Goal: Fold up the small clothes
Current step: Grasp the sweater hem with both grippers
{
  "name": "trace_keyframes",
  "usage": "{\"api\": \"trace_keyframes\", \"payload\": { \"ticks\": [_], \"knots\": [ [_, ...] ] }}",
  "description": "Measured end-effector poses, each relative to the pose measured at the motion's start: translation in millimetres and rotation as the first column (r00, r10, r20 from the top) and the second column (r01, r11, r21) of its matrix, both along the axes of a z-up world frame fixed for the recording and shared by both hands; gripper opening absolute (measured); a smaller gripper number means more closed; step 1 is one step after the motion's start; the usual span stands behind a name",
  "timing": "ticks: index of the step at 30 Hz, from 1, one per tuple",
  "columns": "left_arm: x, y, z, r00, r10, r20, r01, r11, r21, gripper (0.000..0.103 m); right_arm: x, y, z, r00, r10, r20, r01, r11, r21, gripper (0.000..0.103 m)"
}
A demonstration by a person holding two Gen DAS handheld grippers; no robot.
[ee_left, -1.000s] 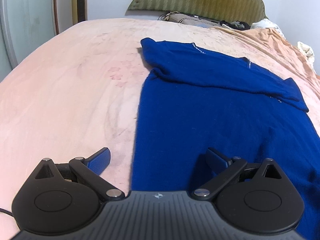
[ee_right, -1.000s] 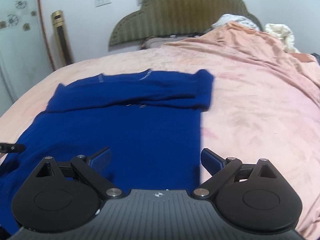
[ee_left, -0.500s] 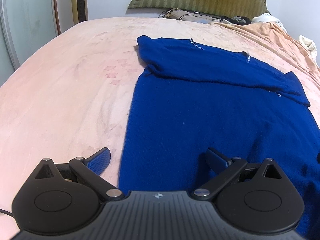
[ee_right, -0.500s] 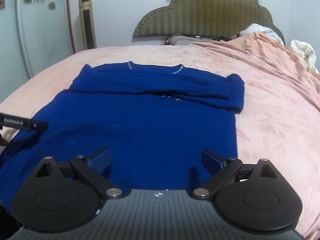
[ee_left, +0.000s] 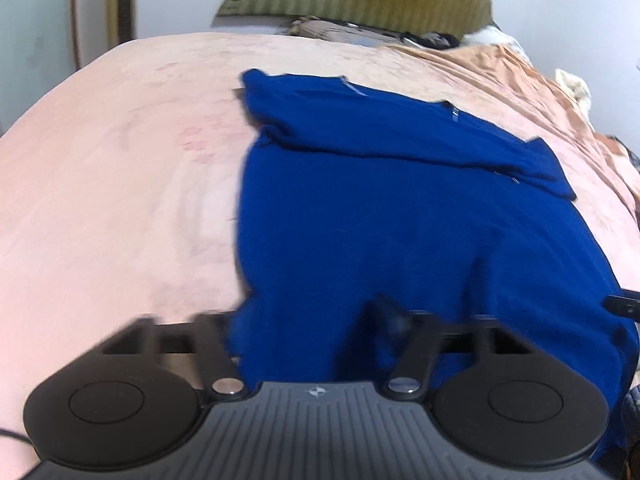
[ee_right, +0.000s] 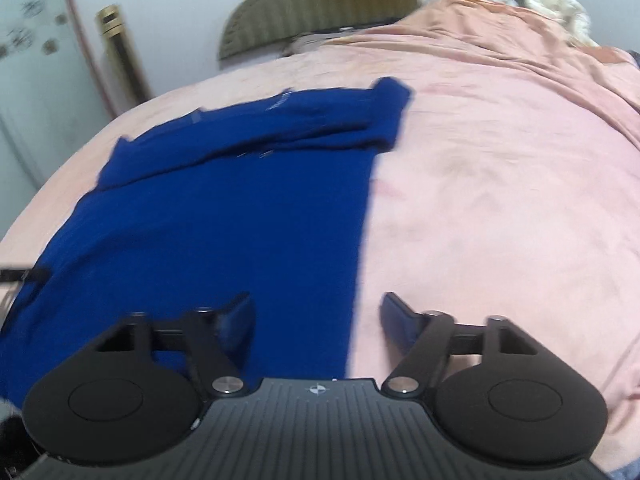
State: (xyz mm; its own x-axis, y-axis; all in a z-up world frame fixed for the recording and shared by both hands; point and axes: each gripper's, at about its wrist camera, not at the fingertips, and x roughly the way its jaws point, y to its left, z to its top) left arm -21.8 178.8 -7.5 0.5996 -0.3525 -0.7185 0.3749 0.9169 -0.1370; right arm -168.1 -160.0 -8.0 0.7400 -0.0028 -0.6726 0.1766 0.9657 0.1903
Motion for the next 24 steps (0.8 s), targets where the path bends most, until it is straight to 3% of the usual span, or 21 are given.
{"api": "trace_keyframes", "payload": {
  "ticks": [2,3,4,11,17,24],
  "knots": [
    [0.8,-8.4,0.7,1.000,-0.010,-0.001,0.010,1.000,0.002,0.009,4.4,17.1,-0.7,0.999,0.037,-0.006,-0.037,0.997,-0.064,0.041],
    [1.9,-10.4,1.5,1.000,-0.015,-0.010,0.015,1.000,-0.016,0.008,6.5,20.8,0.1,0.999,0.044,-0.004,-0.044,0.997,-0.068,0.021],
    [2.6,-12.2,3.1,1.000,-0.015,-0.012,0.014,1.000,-0.025,0.007,8.6,22.5,1.0,0.999,0.044,0.002,-0.044,0.997,-0.056,0.011],
    [9.8,-27.2,33.3,0.995,-0.048,0.084,0.053,0.996,-0.069,0.007,20.1,9.9,32.2,0.992,0.043,0.119,-0.045,0.999,0.013,0.010],
    [45.2,-50.4,38.2,0.983,0.016,0.184,-0.020,1.000,0.022,0.007,58.3,-5.0,53.4,0.984,0.012,0.179,0.005,0.996,-0.092,0.009],
    [81.2,-64.5,13.7,0.989,0.037,0.145,-0.048,0.996,0.072,0.009,114.7,-29.0,30.1,0.988,-0.073,0.134,0.086,0.992,-0.092,0.012]
  ]
}}
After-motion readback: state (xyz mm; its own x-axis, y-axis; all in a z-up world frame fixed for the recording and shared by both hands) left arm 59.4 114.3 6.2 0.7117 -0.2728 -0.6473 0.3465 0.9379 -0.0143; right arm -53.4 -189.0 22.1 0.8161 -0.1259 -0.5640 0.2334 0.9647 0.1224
